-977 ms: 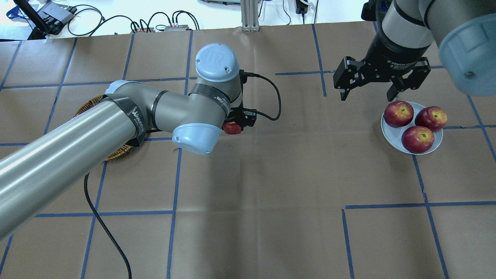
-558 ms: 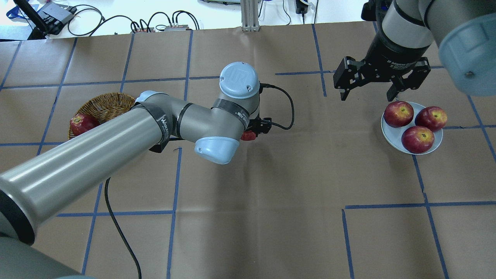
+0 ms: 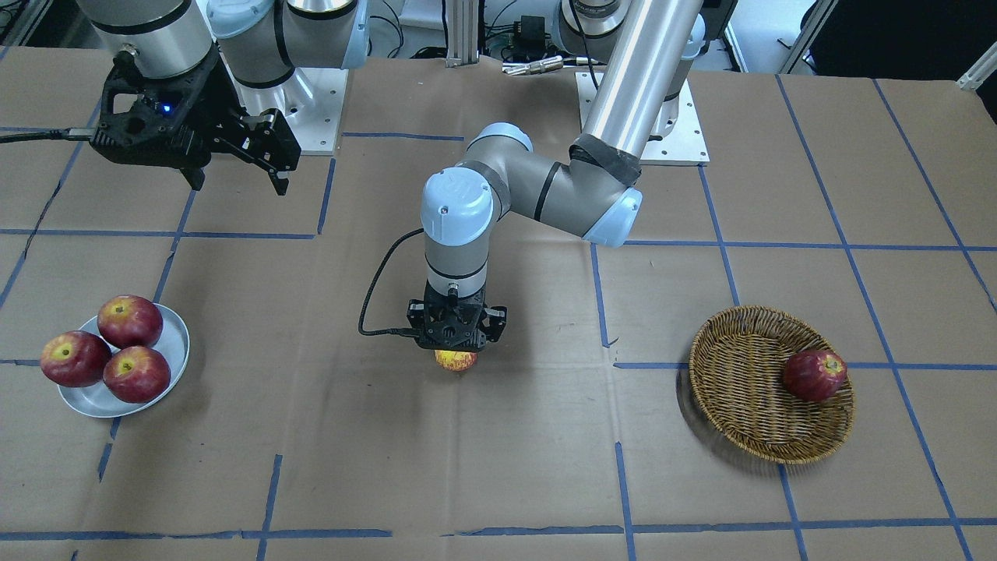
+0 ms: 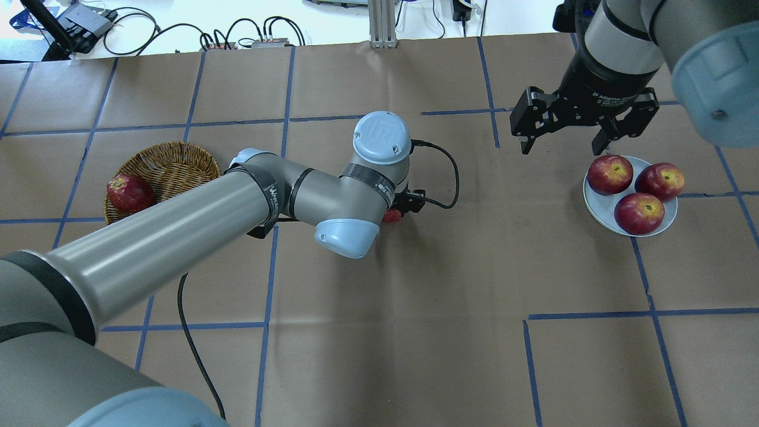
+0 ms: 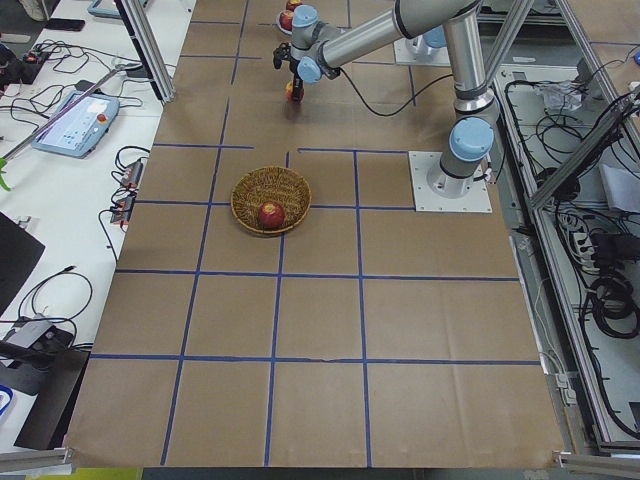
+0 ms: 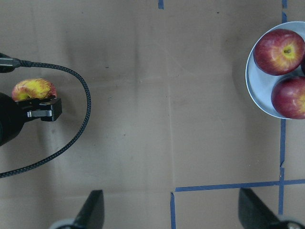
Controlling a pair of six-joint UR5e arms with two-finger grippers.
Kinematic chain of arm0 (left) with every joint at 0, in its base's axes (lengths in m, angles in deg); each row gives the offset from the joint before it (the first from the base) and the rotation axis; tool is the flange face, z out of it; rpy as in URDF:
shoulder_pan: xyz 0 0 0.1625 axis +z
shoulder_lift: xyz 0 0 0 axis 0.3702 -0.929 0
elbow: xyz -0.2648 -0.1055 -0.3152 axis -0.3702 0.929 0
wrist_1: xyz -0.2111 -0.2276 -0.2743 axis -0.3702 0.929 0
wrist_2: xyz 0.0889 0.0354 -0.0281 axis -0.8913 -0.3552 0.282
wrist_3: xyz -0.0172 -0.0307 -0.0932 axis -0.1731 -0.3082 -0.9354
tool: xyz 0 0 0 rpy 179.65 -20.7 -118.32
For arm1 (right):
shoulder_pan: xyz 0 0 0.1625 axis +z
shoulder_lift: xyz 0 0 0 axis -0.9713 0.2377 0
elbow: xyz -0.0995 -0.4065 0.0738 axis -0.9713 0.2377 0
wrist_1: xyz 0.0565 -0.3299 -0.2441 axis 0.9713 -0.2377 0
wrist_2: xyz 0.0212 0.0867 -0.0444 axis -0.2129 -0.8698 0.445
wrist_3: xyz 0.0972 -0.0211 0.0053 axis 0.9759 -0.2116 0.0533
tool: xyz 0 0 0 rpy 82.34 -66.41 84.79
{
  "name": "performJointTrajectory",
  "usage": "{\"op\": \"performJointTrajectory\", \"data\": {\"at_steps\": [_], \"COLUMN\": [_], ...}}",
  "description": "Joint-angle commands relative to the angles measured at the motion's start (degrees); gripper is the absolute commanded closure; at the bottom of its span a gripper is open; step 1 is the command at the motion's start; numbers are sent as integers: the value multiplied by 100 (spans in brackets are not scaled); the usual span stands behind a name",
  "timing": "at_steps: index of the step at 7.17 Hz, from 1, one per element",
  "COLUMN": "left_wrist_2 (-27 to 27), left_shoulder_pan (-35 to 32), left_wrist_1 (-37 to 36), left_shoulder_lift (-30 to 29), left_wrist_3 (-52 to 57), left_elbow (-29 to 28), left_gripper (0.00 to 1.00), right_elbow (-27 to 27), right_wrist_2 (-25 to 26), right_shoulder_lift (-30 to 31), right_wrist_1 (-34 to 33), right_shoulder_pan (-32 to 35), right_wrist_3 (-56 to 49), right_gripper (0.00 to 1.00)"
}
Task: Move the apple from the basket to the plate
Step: 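Carry the apple with the left gripper to the table center and set it down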
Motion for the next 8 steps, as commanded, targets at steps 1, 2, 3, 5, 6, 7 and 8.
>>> {"op": "performJointTrajectory", "data": {"at_steps": [1, 2, 3, 5, 6, 7, 8], "left_wrist_2": [-2, -2, -2, -2, -2, -10, -2], "left_shoulder_pan": [-7, -7, -7, 19, 45, 132, 307], "left_wrist_1": [-72, -81, -73, 32, 355, 993, 1661], "left_shoulder_lift": [-83, -66, -31, 223, 546, 941, 1380], "left_wrist_3": [23, 32, 32, 50, 67, 189, 521], "left_elbow": [10, 2, 1, -16, -51, -173, -366], "left_gripper": [20, 6, 2, 1, 1, 1, 1], "right_elbow": [0, 0, 0, 0, 0, 0, 0], "right_wrist_2": [0, 0, 0, 0, 0, 0, 0], "right_shoulder_lift": [-5, 4, -5, -5, 4, 4, 4], "right_wrist_1": [0, 0, 0, 0, 0, 0, 0], "right_shoulder_pan": [0, 0, 0, 0, 0, 0, 0], "right_wrist_3": [0, 0, 0, 0, 0, 0, 0], "right_gripper": [0, 0, 0, 0, 0, 0, 0]}}
